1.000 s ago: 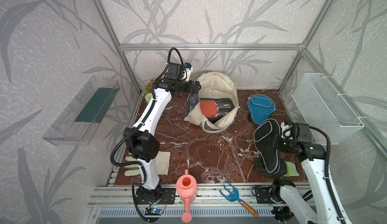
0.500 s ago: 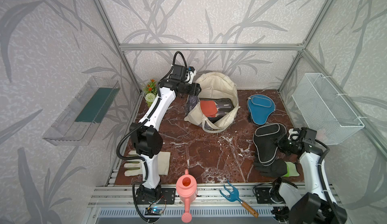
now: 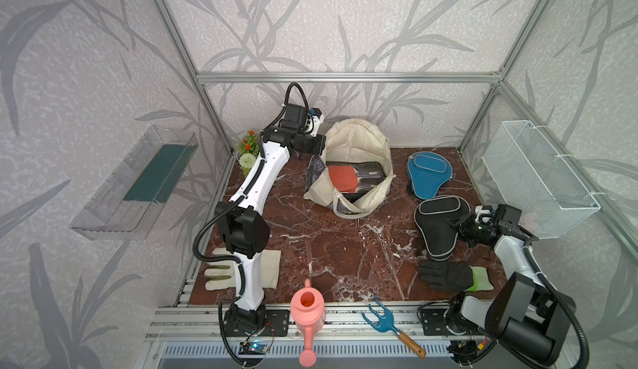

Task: Remove the ping pong set from the canvas bag
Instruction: Place the ping pong set at the center of the board.

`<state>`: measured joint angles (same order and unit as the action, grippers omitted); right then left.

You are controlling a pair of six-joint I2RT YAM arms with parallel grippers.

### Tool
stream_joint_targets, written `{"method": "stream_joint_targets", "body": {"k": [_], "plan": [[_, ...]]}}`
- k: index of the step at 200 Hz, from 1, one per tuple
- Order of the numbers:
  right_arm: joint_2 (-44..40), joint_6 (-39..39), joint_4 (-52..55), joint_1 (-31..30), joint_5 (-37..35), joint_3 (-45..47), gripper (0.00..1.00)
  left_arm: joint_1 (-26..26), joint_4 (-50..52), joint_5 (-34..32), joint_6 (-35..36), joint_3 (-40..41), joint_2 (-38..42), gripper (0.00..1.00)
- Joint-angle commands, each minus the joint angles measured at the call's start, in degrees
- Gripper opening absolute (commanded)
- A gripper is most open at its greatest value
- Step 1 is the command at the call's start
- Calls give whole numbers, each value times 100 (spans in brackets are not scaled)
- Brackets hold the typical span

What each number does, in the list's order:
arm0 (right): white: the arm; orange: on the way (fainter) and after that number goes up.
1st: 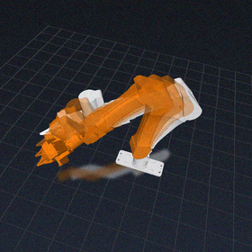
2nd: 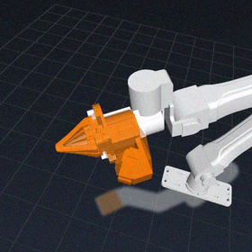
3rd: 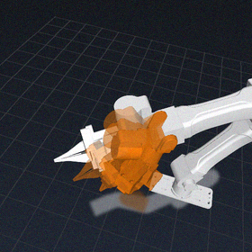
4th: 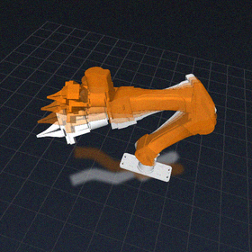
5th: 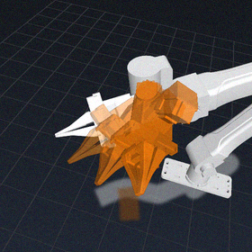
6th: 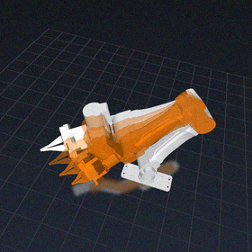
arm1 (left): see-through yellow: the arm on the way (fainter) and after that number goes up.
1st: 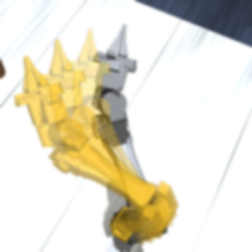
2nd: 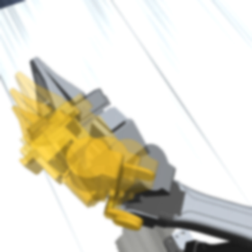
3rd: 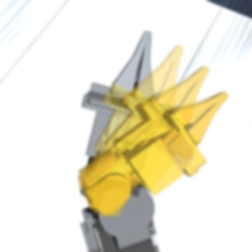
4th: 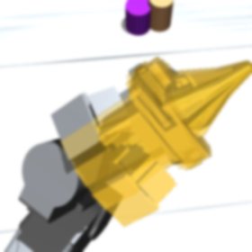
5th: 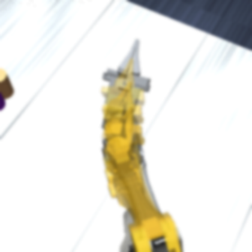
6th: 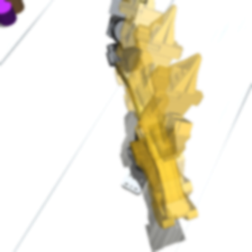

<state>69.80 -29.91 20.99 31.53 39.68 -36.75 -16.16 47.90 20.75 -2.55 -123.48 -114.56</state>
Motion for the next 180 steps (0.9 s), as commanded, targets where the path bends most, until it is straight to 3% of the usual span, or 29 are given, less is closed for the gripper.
{"method": "stream_joint_targets", "body": {"k": [1, 35, 118, 180], "plan": [[269, 240, -197, 302, -277, -60, 0, -2, 90, 74, 87, -161, -23, 0], [792, 648, -146, 528, -302, -168, 0, -1, 84, 122, 124, -150, -30, 0], [1407, 680, -448, 601, -710, -166, 0, -3, 82, 236, 165, -185, -71, 0], [834, 705, -161, 607, -1021, -170, 39, -2, 72, 307, 176, -203, -68, 0]]}}
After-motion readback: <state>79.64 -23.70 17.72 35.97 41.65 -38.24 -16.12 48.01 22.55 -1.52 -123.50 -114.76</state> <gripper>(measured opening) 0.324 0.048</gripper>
